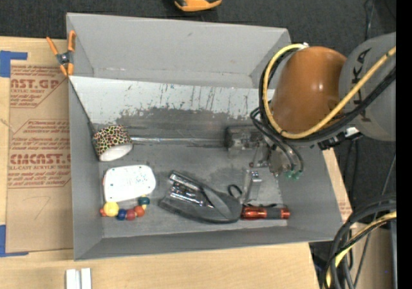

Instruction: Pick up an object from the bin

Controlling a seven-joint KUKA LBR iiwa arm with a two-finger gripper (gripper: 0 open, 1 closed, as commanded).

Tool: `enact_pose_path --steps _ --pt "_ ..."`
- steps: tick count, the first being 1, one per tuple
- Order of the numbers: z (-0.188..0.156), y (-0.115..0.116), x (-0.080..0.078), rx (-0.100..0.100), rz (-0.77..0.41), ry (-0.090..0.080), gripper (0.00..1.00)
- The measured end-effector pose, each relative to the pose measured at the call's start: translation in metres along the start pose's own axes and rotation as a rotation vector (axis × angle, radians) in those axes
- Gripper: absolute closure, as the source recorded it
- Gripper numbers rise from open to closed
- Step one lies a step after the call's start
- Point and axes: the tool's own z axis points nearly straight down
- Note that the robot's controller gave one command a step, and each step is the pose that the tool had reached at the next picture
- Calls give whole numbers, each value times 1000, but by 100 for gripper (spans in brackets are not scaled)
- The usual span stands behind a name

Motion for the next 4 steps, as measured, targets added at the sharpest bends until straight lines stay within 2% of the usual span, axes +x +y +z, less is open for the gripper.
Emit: enact_pose_path --steps 1,2,3,4 --pt "-4 0 -2 0 0 -8 0" --pt "81 -66 20 1 -249 -8 0" --pt "60 -82 30 1 -249 -13 0" --pt "97 -98 27 -1 -2 -2 0"
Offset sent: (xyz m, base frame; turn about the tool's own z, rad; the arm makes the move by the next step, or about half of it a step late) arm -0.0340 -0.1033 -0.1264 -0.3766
